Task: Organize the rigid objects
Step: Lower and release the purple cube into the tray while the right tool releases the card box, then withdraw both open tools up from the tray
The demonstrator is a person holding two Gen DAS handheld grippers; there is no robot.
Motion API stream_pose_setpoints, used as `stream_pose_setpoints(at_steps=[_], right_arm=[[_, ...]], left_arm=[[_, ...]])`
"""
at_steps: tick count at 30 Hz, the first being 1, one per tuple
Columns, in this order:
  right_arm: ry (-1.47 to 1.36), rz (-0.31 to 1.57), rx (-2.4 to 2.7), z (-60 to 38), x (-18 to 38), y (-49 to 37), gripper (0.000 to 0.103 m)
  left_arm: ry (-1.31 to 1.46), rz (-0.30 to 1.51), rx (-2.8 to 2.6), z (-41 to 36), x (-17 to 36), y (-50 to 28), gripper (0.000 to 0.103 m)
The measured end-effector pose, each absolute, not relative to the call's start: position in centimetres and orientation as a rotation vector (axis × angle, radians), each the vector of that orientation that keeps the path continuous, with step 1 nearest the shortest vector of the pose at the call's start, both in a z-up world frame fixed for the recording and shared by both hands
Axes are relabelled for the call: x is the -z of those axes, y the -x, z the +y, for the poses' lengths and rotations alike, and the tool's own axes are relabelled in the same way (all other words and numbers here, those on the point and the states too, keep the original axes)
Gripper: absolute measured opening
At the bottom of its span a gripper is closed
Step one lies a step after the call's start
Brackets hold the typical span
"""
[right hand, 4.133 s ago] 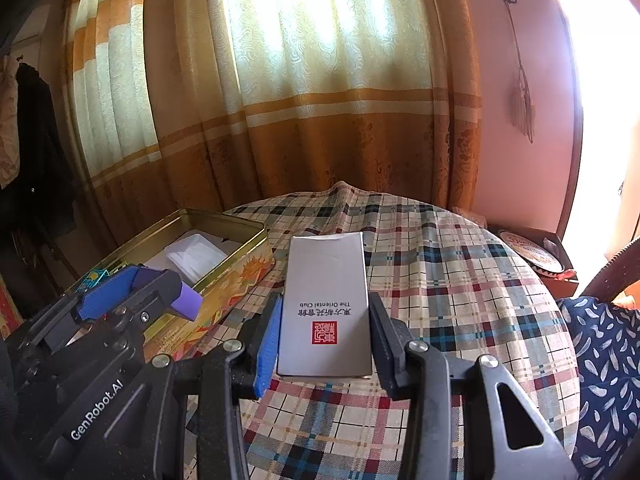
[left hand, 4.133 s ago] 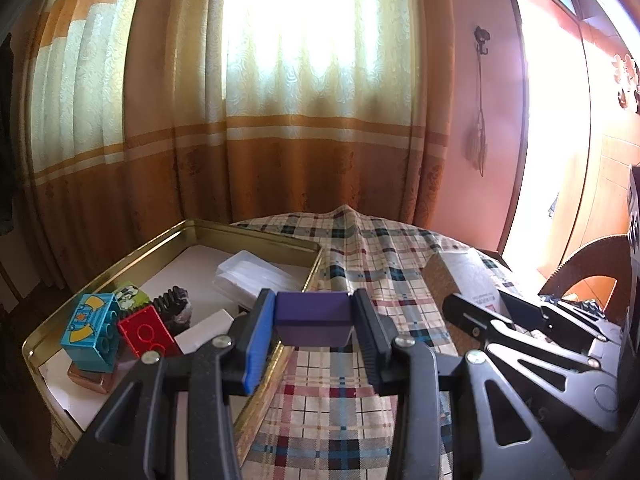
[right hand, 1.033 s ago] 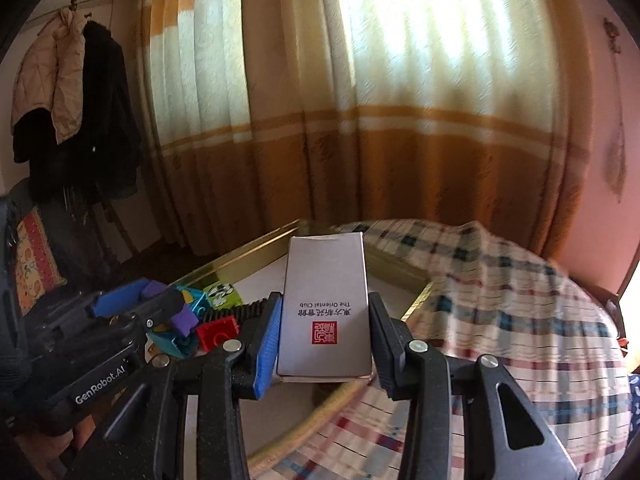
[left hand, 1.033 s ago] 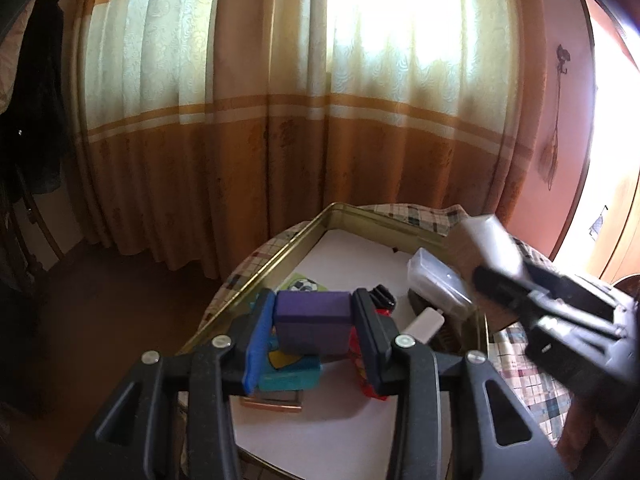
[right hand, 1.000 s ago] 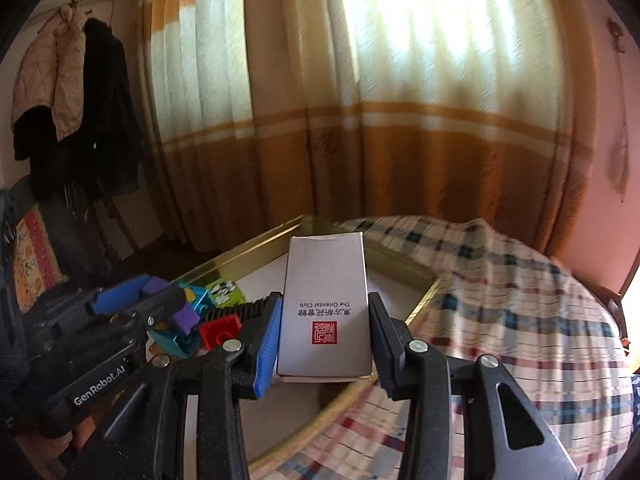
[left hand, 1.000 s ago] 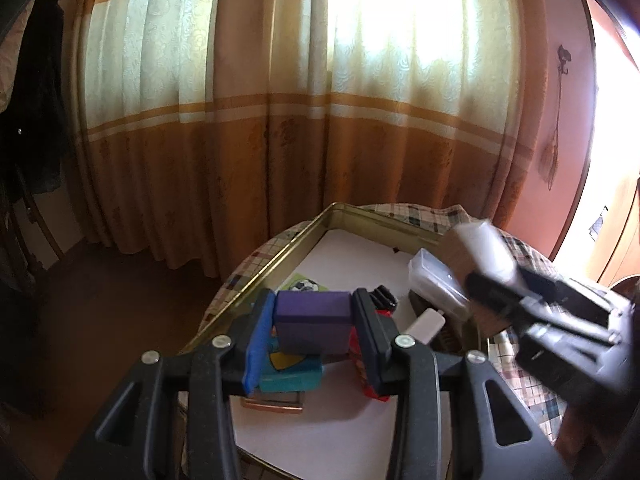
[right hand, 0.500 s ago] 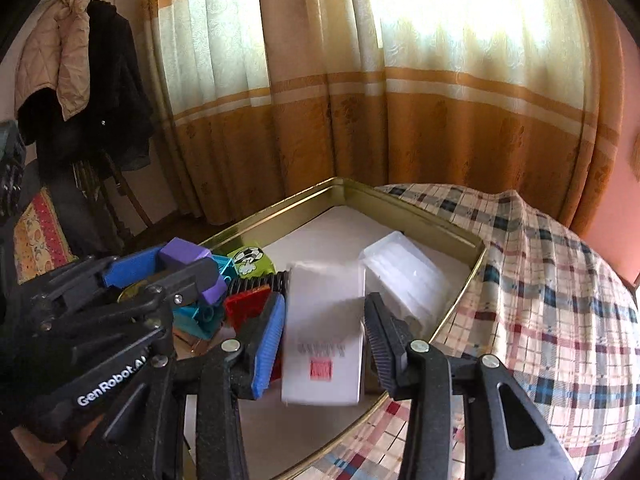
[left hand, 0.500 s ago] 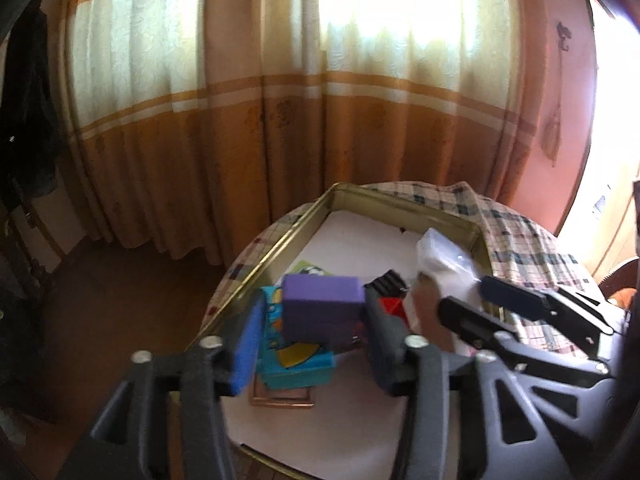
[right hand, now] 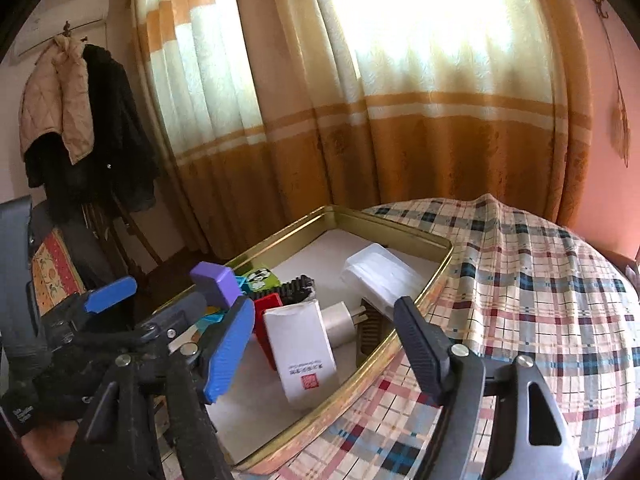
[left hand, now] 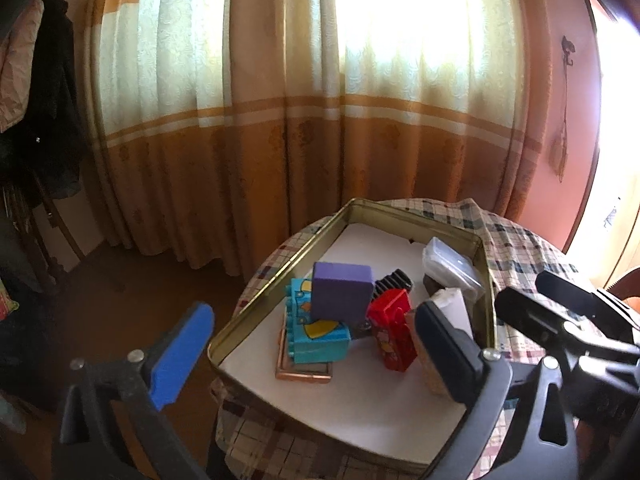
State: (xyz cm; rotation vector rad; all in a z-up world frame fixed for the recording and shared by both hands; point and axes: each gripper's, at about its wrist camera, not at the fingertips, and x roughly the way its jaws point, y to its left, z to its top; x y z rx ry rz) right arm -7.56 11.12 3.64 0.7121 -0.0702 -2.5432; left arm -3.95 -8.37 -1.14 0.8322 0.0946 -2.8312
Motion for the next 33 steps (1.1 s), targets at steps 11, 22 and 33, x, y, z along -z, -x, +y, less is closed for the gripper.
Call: stream_pose_setpoints(at_steps=[11, 22, 33], right_arm=[[-0.610, -0.036, 2.590, 12.3, -5.9, 4.8, 0.090], [-0.605, 0.026, 2.580, 10.7, -6.2, 4.7, 0.092], [-0.609, 0.027, 2.581, 10.5, -6.1, 5.0, 0.092]], left_arm=[[-0.730, 0.105, 2.829, -8.5, -1.1, 1.5, 0.103], [-0.726, 0.124, 2.807, -9.0, -1.6, 1.3, 0.103], [-0.761, 0.140, 2.773, -9.8, -0.5, 1.9, 0.103]])
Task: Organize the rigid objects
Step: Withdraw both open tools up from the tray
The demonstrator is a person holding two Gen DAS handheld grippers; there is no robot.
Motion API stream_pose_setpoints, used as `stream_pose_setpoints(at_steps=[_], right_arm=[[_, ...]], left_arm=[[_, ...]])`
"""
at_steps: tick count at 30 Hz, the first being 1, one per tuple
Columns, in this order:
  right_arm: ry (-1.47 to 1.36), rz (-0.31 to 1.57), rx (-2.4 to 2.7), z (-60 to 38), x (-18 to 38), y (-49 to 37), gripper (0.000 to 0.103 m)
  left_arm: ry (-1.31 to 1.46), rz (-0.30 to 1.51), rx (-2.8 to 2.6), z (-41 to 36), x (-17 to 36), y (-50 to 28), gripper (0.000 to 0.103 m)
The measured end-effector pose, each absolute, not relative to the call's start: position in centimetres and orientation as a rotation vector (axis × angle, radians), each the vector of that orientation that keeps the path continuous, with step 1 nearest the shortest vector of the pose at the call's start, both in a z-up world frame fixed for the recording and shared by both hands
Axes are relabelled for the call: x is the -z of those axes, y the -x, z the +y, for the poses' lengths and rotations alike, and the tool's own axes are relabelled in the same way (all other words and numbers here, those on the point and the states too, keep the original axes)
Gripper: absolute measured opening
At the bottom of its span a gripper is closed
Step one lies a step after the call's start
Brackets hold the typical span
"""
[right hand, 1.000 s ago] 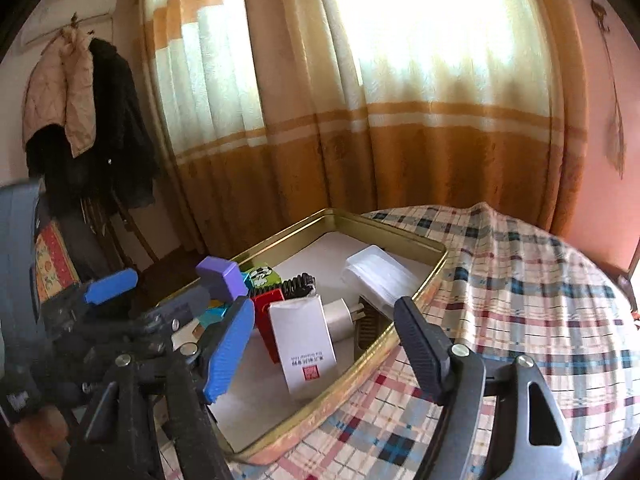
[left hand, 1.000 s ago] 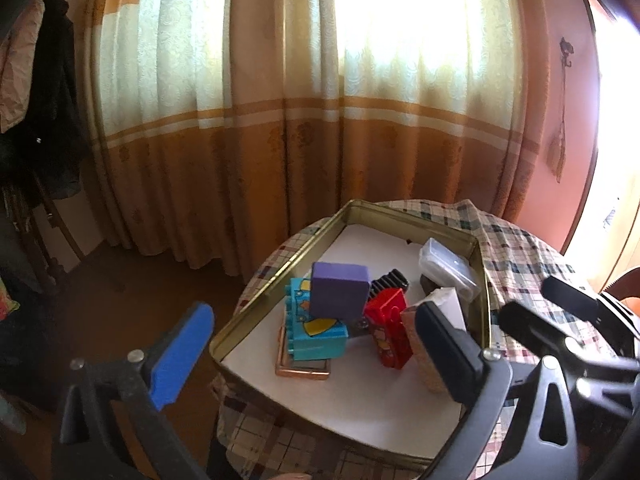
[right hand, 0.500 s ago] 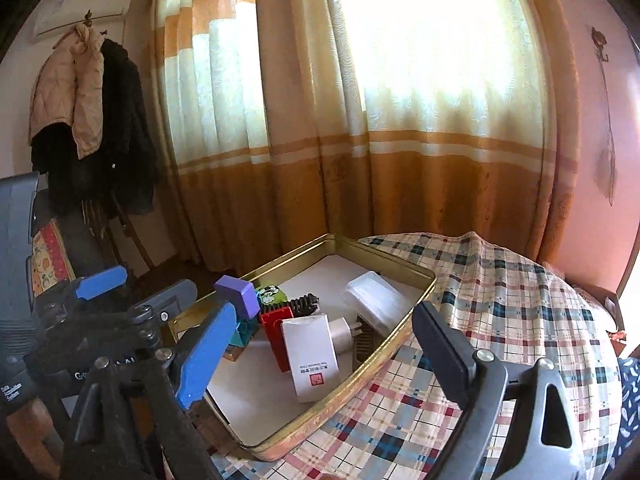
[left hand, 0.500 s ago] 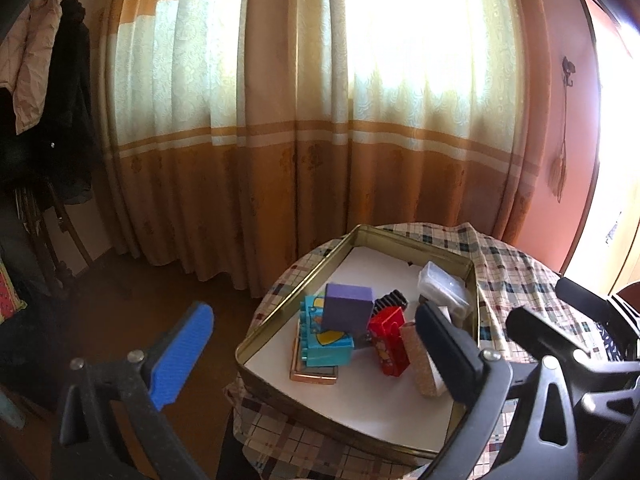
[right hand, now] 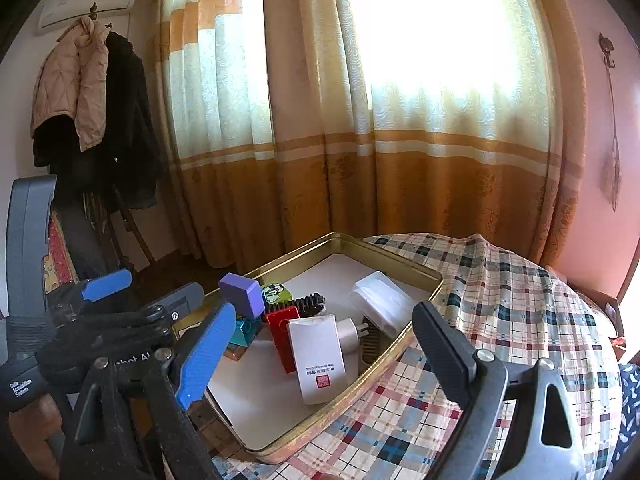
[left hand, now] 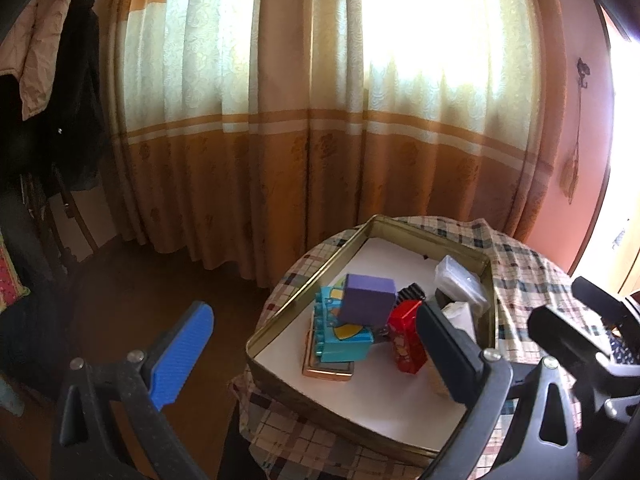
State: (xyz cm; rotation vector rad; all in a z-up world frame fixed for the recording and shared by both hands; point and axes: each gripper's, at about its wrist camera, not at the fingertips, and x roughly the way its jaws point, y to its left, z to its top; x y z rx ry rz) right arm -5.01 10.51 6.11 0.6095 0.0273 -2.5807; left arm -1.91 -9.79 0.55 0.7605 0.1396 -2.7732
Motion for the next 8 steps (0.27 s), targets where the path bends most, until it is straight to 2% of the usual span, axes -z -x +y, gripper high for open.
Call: stream_pose_setpoints(at_steps=[8], right_arm=[[-0.618, 0.028, 2.573, 10.60, -5.76, 5.18, 0.092]], left_arm=[[-0.762, 0.121, 2.770, -9.73, 0.02, 2.16, 0.103]])
